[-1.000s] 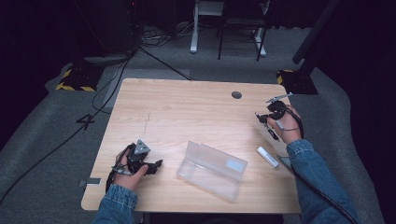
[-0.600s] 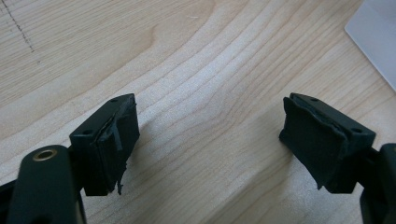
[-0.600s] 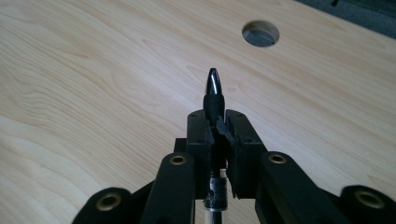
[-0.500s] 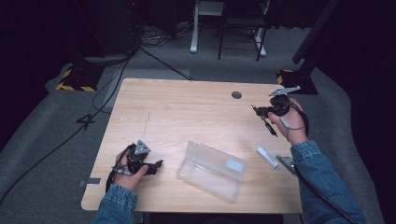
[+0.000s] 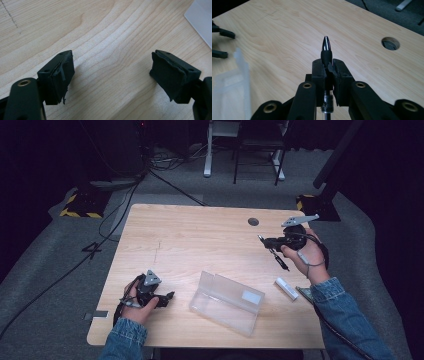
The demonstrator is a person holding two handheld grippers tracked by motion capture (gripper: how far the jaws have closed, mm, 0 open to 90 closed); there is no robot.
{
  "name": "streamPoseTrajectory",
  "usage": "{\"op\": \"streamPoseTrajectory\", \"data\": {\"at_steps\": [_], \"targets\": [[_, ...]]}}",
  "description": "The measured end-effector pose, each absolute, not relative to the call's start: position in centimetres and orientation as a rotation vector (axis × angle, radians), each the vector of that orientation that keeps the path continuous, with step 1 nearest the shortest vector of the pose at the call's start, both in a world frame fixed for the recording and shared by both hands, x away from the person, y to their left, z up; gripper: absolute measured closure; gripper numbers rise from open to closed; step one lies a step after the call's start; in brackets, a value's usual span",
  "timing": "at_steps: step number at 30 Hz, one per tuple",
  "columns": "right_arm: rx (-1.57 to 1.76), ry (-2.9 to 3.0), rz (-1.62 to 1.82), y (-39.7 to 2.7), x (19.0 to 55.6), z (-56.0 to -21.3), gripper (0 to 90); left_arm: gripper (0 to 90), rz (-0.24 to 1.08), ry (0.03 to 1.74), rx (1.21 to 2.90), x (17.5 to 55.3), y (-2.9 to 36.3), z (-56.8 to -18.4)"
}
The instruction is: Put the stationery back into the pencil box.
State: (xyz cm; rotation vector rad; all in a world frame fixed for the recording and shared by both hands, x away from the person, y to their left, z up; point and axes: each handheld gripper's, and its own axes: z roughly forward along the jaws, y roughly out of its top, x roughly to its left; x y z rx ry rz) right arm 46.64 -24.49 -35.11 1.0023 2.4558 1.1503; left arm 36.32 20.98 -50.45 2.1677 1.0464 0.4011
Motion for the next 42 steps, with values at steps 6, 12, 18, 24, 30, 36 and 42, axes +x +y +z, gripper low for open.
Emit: {"op": "streamPoseTrajectory", "data": {"at_steps": [6,12,18,24,30,36,42], "targets": [[0.934,2.496,1.182,-22.9,45.4,-34.6,81.0,19.1,0.401,1.046,2.168,36.3,21.0,-50.4],[0.859,2.554,1.211,-20.9,43.9,-34.8,81.0,19.1,0.402,1.044,2.169,36.3,21.0,-50.4],[0.783,2.610,1.247,-18.6,42.6,-35.6,81.0,19.1,0.401,1.041,2.170,36.3,21.0,-50.4],[0.756,2.634,1.308,-17.6,41.7,-36.4,81.0,19.1,0.405,1.036,2.176,36.3,21.0,-50.4],[0.725,2.613,1.509,-17.3,39.4,-38.0,81.0,19.0,0.404,1.034,2.175,36.3,21.0,-50.4],[0.616,2.627,1.531,-15.7,38.2,-39.0,80.9,19.0,0.404,1.035,2.176,36.3,21.0,-50.4],[0.564,2.696,1.469,-14.8,37.7,-41.0,80.9,19.0,0.403,1.033,2.176,36.3,21.0,-50.4]]}}
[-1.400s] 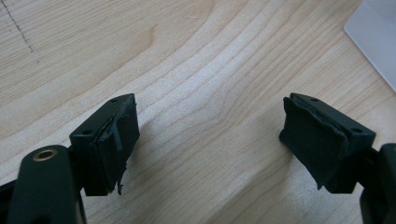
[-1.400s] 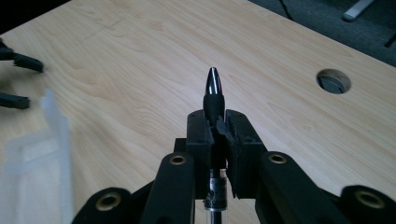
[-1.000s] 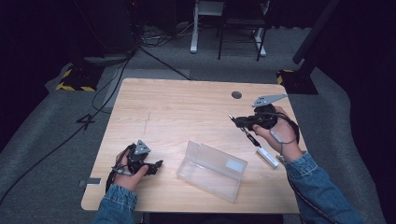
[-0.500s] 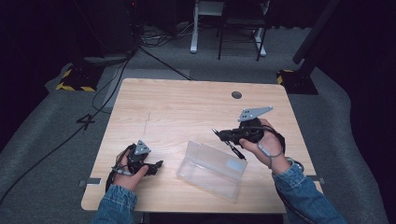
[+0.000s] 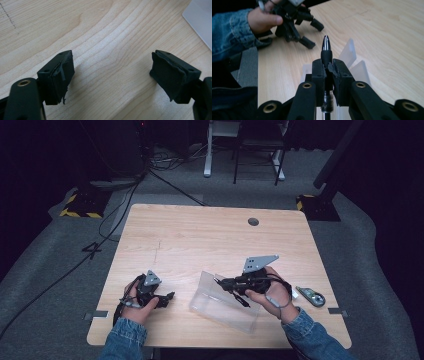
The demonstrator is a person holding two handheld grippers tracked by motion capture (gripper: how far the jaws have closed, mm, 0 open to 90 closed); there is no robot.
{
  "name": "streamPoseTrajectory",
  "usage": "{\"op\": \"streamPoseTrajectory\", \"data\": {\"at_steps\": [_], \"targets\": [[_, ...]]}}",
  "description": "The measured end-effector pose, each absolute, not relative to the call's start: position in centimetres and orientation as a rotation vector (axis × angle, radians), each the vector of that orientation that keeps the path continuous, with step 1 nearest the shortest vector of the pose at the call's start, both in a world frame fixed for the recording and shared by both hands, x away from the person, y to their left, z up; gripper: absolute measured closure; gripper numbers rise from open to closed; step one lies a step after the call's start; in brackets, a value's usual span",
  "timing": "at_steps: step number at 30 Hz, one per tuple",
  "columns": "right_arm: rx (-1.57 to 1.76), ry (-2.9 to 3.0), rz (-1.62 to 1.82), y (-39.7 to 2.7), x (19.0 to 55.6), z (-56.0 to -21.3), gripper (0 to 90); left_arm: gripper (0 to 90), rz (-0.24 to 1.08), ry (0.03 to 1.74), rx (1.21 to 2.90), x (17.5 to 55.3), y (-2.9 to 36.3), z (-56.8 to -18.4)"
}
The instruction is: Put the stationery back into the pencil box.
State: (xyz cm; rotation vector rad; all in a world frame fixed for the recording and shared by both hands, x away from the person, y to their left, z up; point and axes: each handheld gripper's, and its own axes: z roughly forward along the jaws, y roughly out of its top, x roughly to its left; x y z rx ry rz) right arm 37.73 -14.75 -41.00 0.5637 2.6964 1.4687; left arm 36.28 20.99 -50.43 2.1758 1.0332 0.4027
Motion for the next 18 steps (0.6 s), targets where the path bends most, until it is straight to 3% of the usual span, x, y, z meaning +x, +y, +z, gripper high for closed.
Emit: {"op": "streamPoseTrajectory", "data": {"at_steps": [18], "targets": [[0.468,2.792,1.294,-13.9,37.1,-43.9,80.8,18.3,0.399,1.026,2.181,36.3,21.0,-50.4]]}}
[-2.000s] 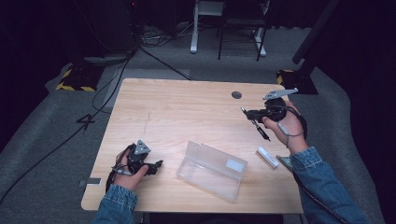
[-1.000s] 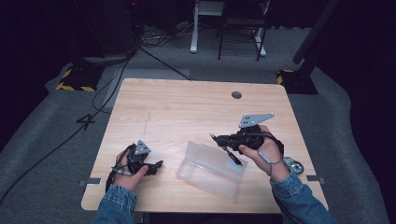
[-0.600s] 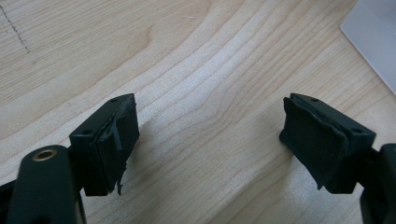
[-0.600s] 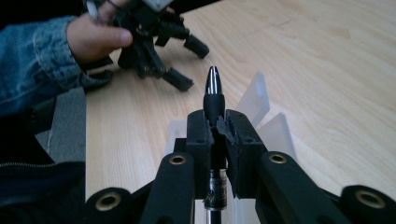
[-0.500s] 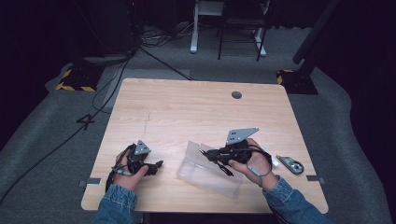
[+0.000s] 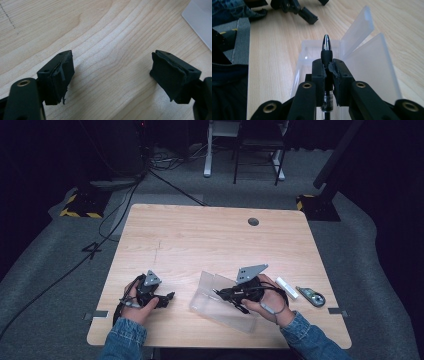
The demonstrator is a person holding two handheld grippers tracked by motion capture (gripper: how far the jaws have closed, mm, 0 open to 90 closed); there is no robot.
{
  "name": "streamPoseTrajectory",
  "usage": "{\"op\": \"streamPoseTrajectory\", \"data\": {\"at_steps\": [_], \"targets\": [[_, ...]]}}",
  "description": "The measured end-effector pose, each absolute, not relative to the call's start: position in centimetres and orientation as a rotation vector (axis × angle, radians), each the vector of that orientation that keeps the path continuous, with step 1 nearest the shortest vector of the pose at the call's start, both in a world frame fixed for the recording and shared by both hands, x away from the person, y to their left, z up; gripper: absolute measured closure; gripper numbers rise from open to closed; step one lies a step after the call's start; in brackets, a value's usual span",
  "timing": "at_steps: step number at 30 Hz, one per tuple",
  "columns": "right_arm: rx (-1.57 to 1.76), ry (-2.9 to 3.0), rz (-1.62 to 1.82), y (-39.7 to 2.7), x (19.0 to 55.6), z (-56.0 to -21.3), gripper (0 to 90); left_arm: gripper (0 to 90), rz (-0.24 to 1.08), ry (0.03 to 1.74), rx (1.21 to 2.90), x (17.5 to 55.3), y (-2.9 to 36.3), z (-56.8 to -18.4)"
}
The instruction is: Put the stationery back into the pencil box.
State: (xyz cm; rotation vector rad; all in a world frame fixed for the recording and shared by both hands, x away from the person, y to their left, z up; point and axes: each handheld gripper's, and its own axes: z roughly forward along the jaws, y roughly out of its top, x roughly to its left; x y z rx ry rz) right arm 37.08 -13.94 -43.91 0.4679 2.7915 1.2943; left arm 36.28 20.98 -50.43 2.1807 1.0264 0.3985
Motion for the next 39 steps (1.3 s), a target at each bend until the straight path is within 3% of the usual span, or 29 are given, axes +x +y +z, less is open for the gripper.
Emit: {"op": "streamPoseTrajectory", "data": {"at_steps": [39], "targets": [[0.340,2.790,1.065,-13.5,36.4,-46.5,80.4,18.1,0.396,1.026,2.181,36.3,21.0,-50.4]]}}
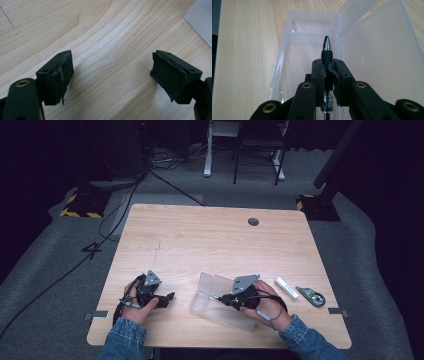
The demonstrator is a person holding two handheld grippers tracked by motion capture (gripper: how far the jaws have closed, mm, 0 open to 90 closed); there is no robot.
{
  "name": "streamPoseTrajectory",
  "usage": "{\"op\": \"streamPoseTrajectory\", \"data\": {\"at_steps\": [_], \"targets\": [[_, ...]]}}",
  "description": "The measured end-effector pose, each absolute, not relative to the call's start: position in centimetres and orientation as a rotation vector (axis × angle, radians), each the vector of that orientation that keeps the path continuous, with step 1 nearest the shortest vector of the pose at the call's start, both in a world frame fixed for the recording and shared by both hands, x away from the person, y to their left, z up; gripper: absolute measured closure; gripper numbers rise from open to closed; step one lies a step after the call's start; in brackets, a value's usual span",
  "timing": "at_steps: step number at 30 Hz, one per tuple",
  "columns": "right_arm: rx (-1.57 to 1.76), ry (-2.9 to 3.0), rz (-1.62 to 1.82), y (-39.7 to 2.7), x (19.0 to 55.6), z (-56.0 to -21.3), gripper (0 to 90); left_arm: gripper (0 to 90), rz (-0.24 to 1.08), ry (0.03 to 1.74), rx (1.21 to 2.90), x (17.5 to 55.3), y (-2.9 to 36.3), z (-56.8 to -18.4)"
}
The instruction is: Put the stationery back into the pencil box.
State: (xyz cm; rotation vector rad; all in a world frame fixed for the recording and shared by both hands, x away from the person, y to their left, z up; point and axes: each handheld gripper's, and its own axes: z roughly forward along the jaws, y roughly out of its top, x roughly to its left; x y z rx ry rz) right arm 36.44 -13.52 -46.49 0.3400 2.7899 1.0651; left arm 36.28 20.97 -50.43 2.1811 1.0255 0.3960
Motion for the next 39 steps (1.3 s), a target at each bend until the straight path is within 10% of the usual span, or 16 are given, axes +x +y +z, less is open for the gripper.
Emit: {"op": "streamPoseTrajectory", "data": {"at_steps": [39], "targets": [[0.282,2.730,1.008,-12.6,35.5,-46.1,71.2,17.6,0.393,1.018,2.186,36.3,21.0,-50.4]]}}
